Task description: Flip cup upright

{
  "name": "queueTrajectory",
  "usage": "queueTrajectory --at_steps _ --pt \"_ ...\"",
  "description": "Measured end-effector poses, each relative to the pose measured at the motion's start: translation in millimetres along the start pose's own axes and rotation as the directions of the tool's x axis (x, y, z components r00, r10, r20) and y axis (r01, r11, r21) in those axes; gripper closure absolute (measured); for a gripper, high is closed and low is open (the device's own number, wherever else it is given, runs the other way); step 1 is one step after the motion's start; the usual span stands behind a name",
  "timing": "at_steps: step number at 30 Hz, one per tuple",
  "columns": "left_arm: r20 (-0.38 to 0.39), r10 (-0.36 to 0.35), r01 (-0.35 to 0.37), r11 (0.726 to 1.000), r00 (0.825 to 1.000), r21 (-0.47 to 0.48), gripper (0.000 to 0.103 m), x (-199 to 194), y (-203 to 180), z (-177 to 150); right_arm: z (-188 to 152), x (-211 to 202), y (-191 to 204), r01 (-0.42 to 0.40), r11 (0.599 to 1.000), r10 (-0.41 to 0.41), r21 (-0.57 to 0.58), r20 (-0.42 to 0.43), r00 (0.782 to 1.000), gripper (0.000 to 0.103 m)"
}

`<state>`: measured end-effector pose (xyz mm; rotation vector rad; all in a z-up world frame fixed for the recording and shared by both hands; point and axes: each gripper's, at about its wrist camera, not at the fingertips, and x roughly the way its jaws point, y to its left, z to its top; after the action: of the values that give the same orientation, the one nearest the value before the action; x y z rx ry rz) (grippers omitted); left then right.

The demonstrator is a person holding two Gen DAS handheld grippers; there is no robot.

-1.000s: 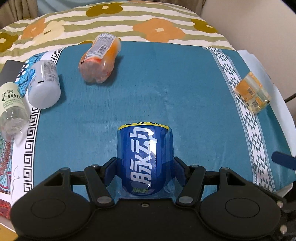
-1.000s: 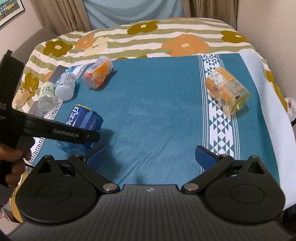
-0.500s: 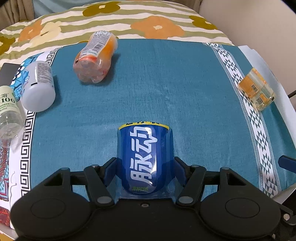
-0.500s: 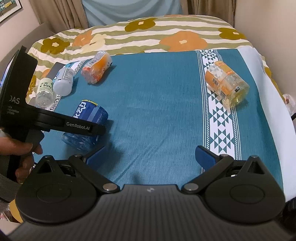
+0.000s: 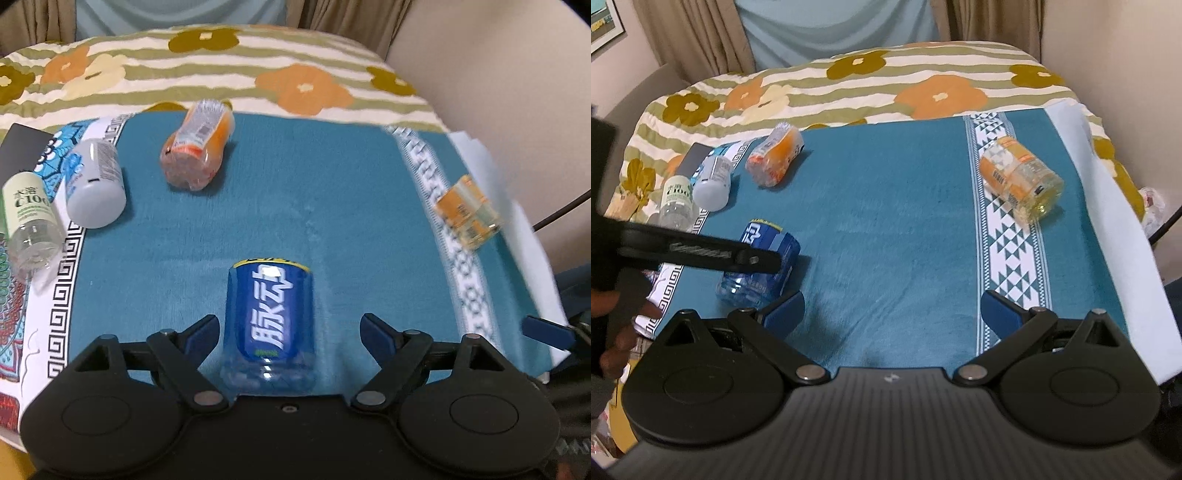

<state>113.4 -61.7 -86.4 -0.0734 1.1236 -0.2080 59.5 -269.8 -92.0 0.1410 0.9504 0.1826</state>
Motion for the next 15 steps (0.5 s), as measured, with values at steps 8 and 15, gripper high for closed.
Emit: queueTrajectory --at_steps 8,15 --pt "0.105 -0.033 0.030 0.999 0.994 0.028 0.007 -52.9 -10.0 -26.7 16.9 -3.6 -1.8 -0.007 1.000 0.007 0.023 -0.022 1.000 0.000" --pt "0.097 -0.006 0.010 0.999 0.995 -0.033 0.005 -66.5 11.1 -52.5 34.3 11.7 17.3 -0.104 0.993 0.108 0.047 -0.093 0.990 0.000"
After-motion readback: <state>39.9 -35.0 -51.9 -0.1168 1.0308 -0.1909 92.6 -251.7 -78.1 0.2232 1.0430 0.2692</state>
